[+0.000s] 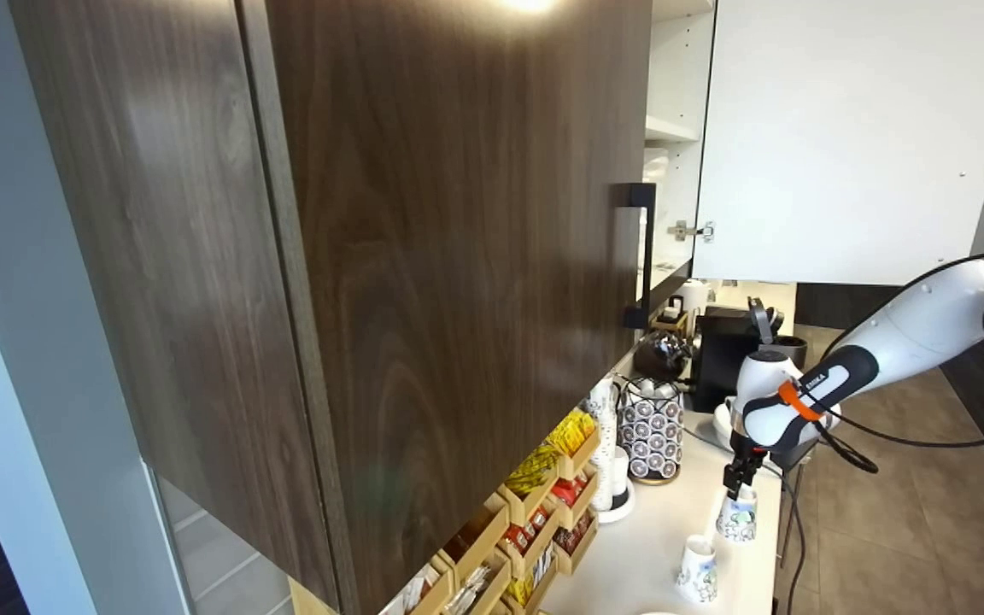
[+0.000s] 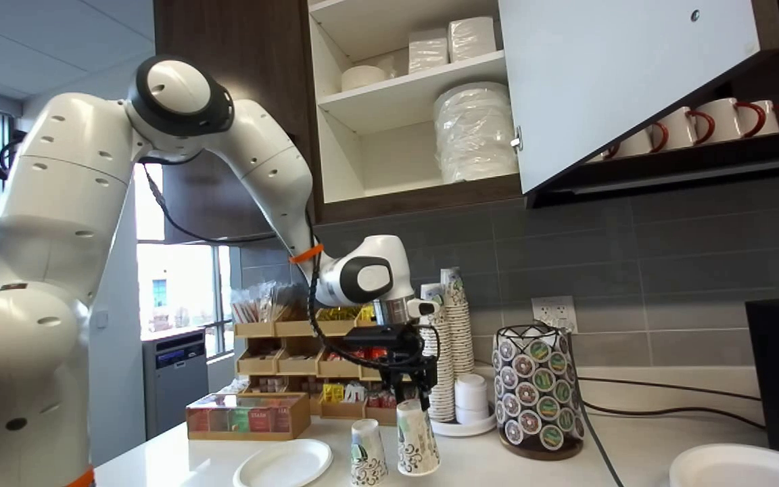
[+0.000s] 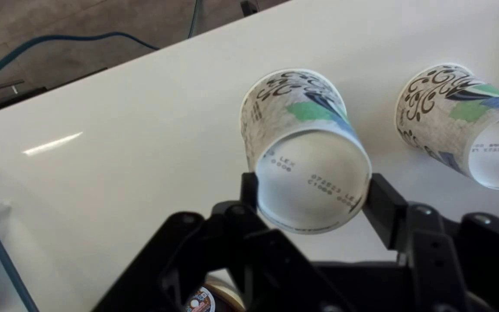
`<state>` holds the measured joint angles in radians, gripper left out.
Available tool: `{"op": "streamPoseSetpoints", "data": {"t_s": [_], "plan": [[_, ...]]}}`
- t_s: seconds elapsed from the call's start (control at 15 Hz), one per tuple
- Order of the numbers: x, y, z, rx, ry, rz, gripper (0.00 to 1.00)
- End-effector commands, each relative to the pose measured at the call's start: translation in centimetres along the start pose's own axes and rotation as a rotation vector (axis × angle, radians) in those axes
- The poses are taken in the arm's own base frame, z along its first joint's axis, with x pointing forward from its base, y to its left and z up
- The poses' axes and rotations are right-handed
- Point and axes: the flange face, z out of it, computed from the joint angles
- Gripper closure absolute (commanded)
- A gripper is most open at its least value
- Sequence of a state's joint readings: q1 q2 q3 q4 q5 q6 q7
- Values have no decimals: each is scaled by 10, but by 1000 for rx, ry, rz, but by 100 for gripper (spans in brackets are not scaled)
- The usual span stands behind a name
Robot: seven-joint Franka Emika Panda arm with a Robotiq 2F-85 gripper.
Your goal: Unstack the two coffee cups on the counter
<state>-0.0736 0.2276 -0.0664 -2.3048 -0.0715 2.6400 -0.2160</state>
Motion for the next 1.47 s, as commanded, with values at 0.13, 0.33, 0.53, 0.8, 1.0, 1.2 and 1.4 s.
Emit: {"op": "streamPoseSetpoints", "data": {"t_s": [0.13,0.33,0.53,0.8,1.0,1.2,1.4], "plan": [[26,-1,33,25,47,-136,62],[30,-4,47,44,47,-182,62],[28,-3,56,62,37,-202,62],[27,1,53,57,40,-213,0],[27,1,37,42,61,-213,0],[24,-3,9,58,64,-205,0],[14,-17,-19,88,60,-210,0]]}}
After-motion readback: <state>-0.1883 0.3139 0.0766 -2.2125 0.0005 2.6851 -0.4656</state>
